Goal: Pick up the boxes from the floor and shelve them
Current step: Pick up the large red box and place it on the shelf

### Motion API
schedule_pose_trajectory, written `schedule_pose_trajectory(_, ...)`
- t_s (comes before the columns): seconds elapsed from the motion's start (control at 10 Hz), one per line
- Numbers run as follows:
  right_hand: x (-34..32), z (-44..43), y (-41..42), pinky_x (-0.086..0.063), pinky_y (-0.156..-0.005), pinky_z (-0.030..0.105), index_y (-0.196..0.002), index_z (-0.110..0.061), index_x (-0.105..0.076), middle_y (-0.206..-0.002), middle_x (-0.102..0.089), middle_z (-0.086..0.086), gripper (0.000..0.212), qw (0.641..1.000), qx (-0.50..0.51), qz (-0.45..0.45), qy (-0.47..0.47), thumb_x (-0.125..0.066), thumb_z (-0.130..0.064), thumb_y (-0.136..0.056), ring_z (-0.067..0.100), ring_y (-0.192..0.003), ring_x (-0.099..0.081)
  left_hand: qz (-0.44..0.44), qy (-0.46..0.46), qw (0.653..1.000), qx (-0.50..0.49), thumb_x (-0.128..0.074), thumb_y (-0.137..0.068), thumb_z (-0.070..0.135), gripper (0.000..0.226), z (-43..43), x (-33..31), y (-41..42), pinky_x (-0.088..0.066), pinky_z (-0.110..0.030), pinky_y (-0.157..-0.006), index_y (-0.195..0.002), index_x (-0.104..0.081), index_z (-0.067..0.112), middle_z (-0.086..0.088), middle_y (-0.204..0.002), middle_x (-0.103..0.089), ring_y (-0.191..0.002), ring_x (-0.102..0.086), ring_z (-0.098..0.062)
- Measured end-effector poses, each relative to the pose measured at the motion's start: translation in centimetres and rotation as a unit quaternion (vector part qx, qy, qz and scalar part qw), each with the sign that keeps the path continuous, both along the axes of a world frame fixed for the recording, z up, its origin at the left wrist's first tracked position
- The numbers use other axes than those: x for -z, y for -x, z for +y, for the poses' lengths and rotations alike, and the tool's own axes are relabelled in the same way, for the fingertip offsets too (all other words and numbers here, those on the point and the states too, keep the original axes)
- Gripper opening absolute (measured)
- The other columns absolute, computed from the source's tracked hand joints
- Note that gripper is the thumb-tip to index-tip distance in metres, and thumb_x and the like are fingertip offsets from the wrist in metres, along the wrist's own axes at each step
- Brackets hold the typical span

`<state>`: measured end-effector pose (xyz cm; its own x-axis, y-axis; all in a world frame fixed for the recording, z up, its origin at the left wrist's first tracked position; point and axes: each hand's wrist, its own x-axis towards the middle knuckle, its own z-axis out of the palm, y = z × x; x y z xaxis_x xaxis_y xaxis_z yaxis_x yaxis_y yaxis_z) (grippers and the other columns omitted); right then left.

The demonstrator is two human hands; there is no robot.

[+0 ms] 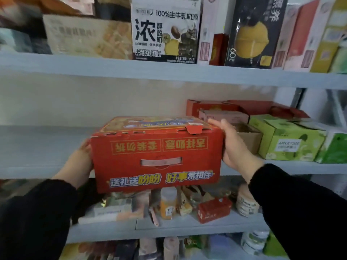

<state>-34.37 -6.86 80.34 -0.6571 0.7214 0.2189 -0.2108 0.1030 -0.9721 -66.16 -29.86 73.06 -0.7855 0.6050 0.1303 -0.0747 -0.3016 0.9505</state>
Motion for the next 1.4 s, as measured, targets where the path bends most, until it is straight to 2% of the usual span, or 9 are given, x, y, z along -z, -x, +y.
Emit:
schedule_pose_trajectory(0.1,1.1,2.3,0.9,-0.049,-0.106,0.046,-0.126,-0.04,-0.063,-0.144,-0.058,-0.002,0.08,0.965,0.003,-0.184,-0.188,-0.055,-0.092,-0.066,0.016,-0.124,-0.06,0.054,-0.048,0.996,0.05,-0.067,-0.072,0.062,0.059,0.1,-2.3,-2.5,-0.057,-0.036,-0.088,-0.124,-0.063,0.036,-0.004,-0.129,-0.068,-0.108,-0.067,-0.023)
schedule_pose_trajectory(0.2,2.1,5.2,2.1,-0.037,-0.111,0.035,-0.14,-0.036,-0.057,-0.16,-0.032,-0.01,0.083,0.891,0.077,-0.262,-0.364,-0.057,-0.084,-0.073,0.011,-0.142,-0.036,0.1,-0.018,0.991,0.084,-0.089,-0.053,0.062,0.08,1.8,-2.1,-0.8,-0.06,-0.023,-0.07,-0.122,-0.064,0.033,0.004,-0.115,-0.072,-0.092,-0.072,-0.014)
schedule_pose_trajectory(0.4,2.4,10.1,8.9,-0.042,-0.103,0.036,-0.123,-0.017,-0.071,-0.12,-0.066,0.002,0.048,0.798,0.152,-0.211,-0.544,-0.044,-0.05,-0.102,0.023,-0.12,-0.056,0.198,0.116,0.973,0.016,-0.094,-0.045,0.058,0.091,6.7,-1.2,4.5,-0.055,-0.04,-0.085,-0.127,-0.056,0.053,-0.002,-0.117,-0.071,-0.099,-0.072,-0.016)
schedule_pose_trajectory(0.5,4.2,12.7,13.5,-0.036,-0.114,0.04,-0.138,-0.016,-0.058,-0.136,-0.057,0.004,0.052,0.789,0.205,-0.252,-0.521,-0.041,-0.052,-0.104,0.025,-0.133,-0.043,0.185,0.094,0.978,0.001,-0.086,-0.074,0.044,0.073,11.9,-1.2,6.2,-0.054,-0.027,-0.08,-0.134,-0.046,0.053,0.007,-0.111,-0.07,-0.09,-0.072,-0.002)
schedule_pose_trajectory(0.6,6.3,15.1,17.2,-0.021,-0.121,0.047,-0.151,-0.015,-0.041,-0.153,-0.039,0.014,0.072,0.757,0.277,-0.262,-0.53,-0.044,-0.064,-0.098,0.034,-0.148,-0.021,0.182,0.188,0.962,-0.082,-0.07,-0.092,0.045,0.053,17.3,0.7,7.9,-0.047,-0.025,-0.077,-0.136,-0.044,0.032,0.005,-0.112,-0.066,-0.094,-0.067,-0.013)
schedule_pose_trajectory(0.7,8.2,17.1,19.8,-0.016,-0.122,0.05,-0.161,-0.021,-0.019,-0.164,-0.011,0.02,0.073,0.756,0.291,-0.26,-0.525,-0.052,-0.045,-0.101,0.039,-0.155,0.001,0.229,0.314,0.914,-0.121,-0.066,-0.094,0.043,0.053,21.1,4.2,10.6,-0.046,-0.038,-0.087,-0.135,-0.049,0.013,-0.013,-0.125,-0.066,-0.105,-0.063,-0.03)
schedule_pose_trajectory(0.8,11.1,19.7,21.2,-0.026,-0.122,0.048,-0.163,-0.019,-0.013,-0.165,-0.007,0.022,0.08,0.759,0.252,-0.343,-0.493,-0.058,-0.025,-0.097,0.04,-0.155,-0.006,0.299,0.438,0.841,-0.108,-0.051,-0.092,0.061,0.06,23.6,6.5,12.7,-0.047,-0.046,-0.096,-0.132,-0.046,0.016,-0.015,-0.126,-0.064,-0.115,-0.061,-0.037)
schedule_pose_trajectory(0.9,12.9,21.5,22.0,-0.046,-0.103,0.038,-0.146,-0.014,-0.049,-0.143,-0.048,0.015,0.05,0.786,0.143,-0.437,-0.413,-0.053,-0.021,-0.096,0.035,-0.133,-0.048,0.399,0.534,0.74,-0.091,-0.03,-0.096,0.063,0.058,26.1,6.6,14.2,-0.034,-0.048,-0.107,-0.132,-0.046,0.021,-0.012,-0.129,-0.061,-0.124,-0.054,-0.031)
schedule_pose_trajectory(1.4,13.8,22.9,23.3,-0.019,-0.123,0.043,-0.159,-0.029,-0.029,-0.165,-0.025,0.012,0.074,0.784,0.09,-0.494,-0.365,-0.038,-0.062,-0.093,0.031,-0.15,-0.023,0.384,0.623,0.671,-0.119,-0.017,-0.094,0.067,0.072,31.3,6.3,19.2,-0.018,-0.065,-0.114,-0.148,-0.042,0.026,-0.005,-0.159,-0.038,-0.148,-0.028,-0.034)
